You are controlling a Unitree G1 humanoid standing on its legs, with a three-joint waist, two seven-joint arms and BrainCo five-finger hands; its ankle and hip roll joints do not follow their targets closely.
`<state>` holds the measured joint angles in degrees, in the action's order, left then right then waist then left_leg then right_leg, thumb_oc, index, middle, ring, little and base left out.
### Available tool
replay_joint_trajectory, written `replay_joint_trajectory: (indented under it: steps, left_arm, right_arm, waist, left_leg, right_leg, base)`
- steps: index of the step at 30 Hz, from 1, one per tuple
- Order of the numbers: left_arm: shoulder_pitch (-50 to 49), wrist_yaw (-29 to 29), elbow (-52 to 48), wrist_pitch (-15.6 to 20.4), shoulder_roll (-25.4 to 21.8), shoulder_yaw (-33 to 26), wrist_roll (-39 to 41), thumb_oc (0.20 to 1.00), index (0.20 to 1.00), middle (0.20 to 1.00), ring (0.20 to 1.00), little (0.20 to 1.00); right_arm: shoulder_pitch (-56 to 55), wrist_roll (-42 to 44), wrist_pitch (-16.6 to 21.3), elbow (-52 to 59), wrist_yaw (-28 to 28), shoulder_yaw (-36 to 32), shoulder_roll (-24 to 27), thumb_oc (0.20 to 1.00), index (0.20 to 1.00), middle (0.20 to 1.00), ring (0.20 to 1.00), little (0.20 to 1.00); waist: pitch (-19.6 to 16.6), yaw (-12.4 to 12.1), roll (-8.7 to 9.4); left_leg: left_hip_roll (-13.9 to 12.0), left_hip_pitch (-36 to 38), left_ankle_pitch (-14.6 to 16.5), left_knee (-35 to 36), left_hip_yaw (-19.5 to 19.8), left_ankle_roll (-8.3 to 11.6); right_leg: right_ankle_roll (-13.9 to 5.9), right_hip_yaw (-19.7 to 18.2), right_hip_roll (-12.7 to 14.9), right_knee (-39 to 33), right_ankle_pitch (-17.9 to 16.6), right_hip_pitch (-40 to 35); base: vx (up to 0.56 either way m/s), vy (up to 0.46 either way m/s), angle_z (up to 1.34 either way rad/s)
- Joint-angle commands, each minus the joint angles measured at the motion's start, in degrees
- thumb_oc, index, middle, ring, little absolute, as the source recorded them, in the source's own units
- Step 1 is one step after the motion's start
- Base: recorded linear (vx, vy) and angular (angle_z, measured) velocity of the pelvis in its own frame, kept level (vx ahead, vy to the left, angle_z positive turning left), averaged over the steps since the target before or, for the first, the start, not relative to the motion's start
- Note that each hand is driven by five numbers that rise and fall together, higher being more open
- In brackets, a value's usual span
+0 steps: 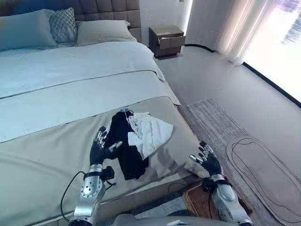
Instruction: Pick up clothes into the bucket
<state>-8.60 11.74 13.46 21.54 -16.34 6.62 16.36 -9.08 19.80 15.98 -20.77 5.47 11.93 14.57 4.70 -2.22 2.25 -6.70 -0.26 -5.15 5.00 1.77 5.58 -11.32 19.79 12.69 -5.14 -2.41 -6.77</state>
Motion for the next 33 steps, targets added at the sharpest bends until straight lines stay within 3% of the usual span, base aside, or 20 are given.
replay_joint_trajectory:
  steps: [1, 11, 18, 28, 33]
  left_arm:
    - [3.4, 0.8, -0.7, 2.0, -2.3, -1.8, -4.0, 1.000, 1.000, 1.000, 1.000, 1.000]
    - [2.3, 1.1, -0.7, 1.6, -2.9, -2.2, -5.9, 1.000, 1.000, 1.000, 1.000, 1.000]
    - [3.1, 2.7, 1.9, 0.8, -5.9, -2.5, -13.0, 1.000, 1.000, 1.000, 1.000, 1.000]
    - [14.3, 12.6, 8.1, -2.0, -11.9, -2.6, -28.3, 1.000, 1.000, 1.000, 1.000, 1.000]
    - [20.2, 16.9, 11.0, -4.3, -13.0, -2.2, -31.2, 1.000, 1.000, 1.000, 1.000, 1.000]
  right_arm:
    - [4.5, 0.4, 3.6, 3.2, -0.4, 0.3, -0.4, 1.000, 1.000, 1.000, 1.000, 1.000]
    - [4.0, -0.5, 3.3, 3.7, -0.7, 0.2, 0.0, 1.000, 1.000, 1.000, 1.000, 1.000]
    - [5.5, -0.2, 3.6, 4.4, -2.0, -1.4, 1.8, 1.000, 1.000, 1.000, 1.000, 1.000]
    - [10.0, 1.0, 5.1, 6.9, -1.5, -1.2, 4.1, 1.000, 1.000, 1.000, 1.000, 1.000]
    - [12.6, 1.2, 5.3, 7.4, -0.6, -0.6, 4.8, 1.000, 1.000, 1.000, 1.000, 1.000]
  waist:
    - [1.4, 0.8, 1.90]
    - [1.9, 0.9, 2.35]
    - [3.9, 0.6, 3.08]
    - [12.5, 2.8, 4.34]
    - [15.5, 3.8, 4.66]
  left_leg:
    - [1.6, 2.2, 3.7, 0.0, -3.4, -1.28]
    - [1.4, 2.6, 4.2, -0.5, -3.7, -1.65]
    - [2.0, -1.1, 7.7, -8.9, -3.4, -2.29]
    - [1.3, -13.6, 8.0, -15.9, -3.9, -2.11]
    - [1.4, -20.3, 8.2, -19.8, -3.9, -2.41]
  right_leg:
    - [0.21, -0.9, 1.3, 1.7, -2.6, 2.7]
    - [0.28, -1.8, 0.9, 1.9, -2.4, 3.0]
    - [0.55, -3.6, 1.5, 4.0, -1.6, 4.1]
    - [0.87, -6.4, 2.0, 8.4, -2.8, 16.2]
    - [1.24, -7.7, 2.8, 12.1, -2.6, 23.4]
  base:
    - [-0.60, 0.637, 0.64]
    - [0.00, -0.001, 0.00]
    - [-0.01, 0.004, -0.11]
    - [-0.15, 0.023, -0.07]
    - [-0.15, 0.053, -0.06]
